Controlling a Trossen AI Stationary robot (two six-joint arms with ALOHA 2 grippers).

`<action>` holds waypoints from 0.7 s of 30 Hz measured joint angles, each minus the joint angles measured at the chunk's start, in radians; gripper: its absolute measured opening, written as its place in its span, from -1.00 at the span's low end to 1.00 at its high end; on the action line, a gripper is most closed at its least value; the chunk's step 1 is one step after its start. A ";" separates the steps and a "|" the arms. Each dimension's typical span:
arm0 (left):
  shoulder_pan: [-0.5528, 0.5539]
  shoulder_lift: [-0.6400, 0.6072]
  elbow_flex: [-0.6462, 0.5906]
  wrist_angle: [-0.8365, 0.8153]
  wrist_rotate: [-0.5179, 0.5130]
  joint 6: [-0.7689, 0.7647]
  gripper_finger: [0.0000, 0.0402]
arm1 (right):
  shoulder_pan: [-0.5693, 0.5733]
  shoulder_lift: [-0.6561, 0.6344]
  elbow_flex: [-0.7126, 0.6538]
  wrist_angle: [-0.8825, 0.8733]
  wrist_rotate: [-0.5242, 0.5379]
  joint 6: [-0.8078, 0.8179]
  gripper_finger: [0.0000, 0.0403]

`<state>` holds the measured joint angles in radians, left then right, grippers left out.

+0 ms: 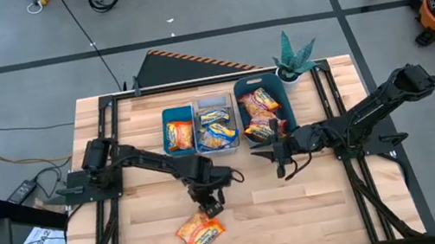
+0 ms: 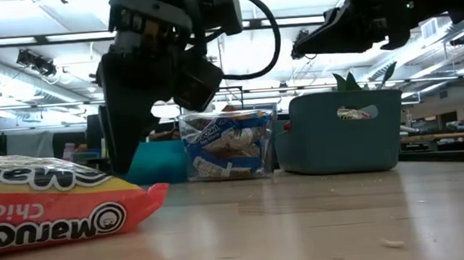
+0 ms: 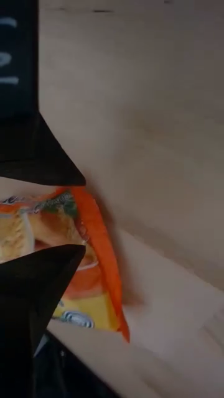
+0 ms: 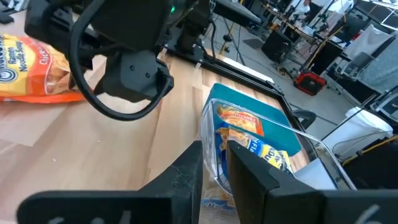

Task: Sort Maruchan noodles
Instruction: Put the orange noodle pack into the blue bin

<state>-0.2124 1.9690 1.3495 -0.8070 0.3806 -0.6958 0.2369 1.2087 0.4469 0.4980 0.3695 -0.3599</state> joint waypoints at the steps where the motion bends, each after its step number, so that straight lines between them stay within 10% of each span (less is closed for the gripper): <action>1: 0.004 0.000 0.006 -0.008 0.011 0.005 -0.16 | -0.002 0.000 0.000 -0.001 0.000 0.001 -0.61; 21: 0.016 -0.001 -0.047 -0.067 0.110 -0.024 -0.16 | -0.002 0.000 0.000 -0.007 -0.005 0.025 -0.61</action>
<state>-0.1960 1.9678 1.3022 -0.8744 0.4908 -0.7202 0.2352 1.2087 0.4469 0.4911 0.3649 -0.3351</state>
